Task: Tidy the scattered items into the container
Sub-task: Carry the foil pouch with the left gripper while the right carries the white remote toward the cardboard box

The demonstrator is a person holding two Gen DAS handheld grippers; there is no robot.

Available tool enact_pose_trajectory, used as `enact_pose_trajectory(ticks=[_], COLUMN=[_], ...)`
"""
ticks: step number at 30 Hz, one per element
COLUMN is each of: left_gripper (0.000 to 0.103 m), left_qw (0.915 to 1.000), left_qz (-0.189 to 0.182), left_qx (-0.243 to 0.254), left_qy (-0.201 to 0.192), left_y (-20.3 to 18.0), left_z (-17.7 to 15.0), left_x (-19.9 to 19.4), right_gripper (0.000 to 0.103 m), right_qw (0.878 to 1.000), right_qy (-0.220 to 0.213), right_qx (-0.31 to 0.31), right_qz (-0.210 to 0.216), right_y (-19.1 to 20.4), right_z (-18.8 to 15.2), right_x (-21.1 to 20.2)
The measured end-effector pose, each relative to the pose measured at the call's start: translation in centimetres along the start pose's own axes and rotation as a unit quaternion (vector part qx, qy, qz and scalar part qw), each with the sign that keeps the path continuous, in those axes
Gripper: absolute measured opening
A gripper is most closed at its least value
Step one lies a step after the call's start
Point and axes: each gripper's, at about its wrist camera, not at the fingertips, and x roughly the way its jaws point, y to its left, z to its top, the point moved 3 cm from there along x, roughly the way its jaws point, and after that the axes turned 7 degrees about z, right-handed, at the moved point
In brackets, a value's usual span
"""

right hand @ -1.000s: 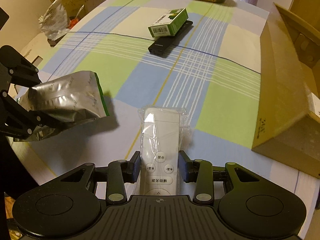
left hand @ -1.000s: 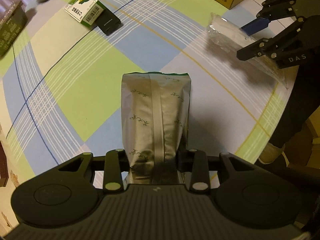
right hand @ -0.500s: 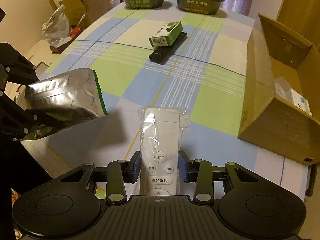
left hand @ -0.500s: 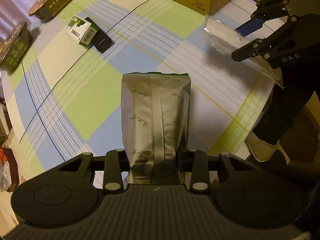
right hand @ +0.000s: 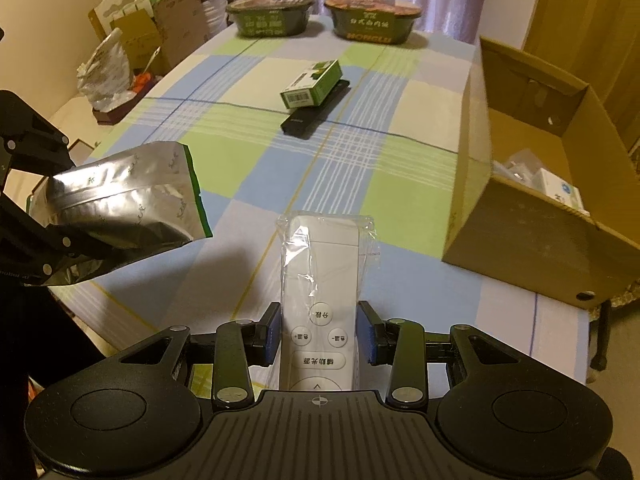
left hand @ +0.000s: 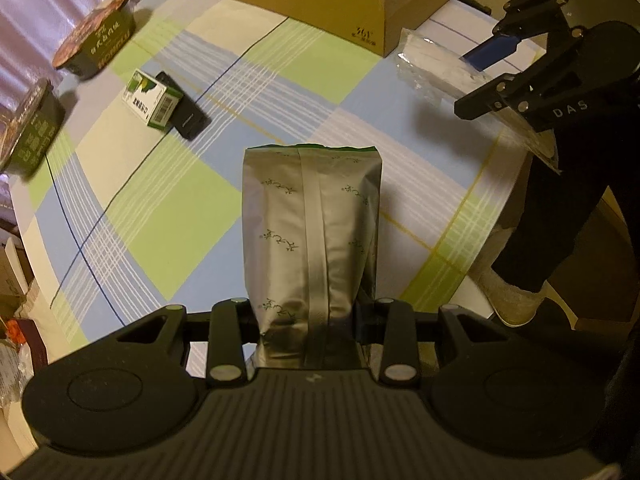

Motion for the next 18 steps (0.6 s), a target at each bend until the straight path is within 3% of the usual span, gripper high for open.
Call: enact_pose_trajectory(ticks=[18], left_gripper=[0.031], left_qw=[0.9994], left_qz=[0.015], left_qx=[0.019], left_qy=[-0.025], left_y=[-1.3], left_z=[2.6], left_x=[-2.8], right_gripper=[0.042], right_qw=[0.999], right_qy=[-0.038], right_qx=[0.015], right_qz=[-0.02], right_y=[-1.8], right_z=[-0.4], right_x=[-4.0])
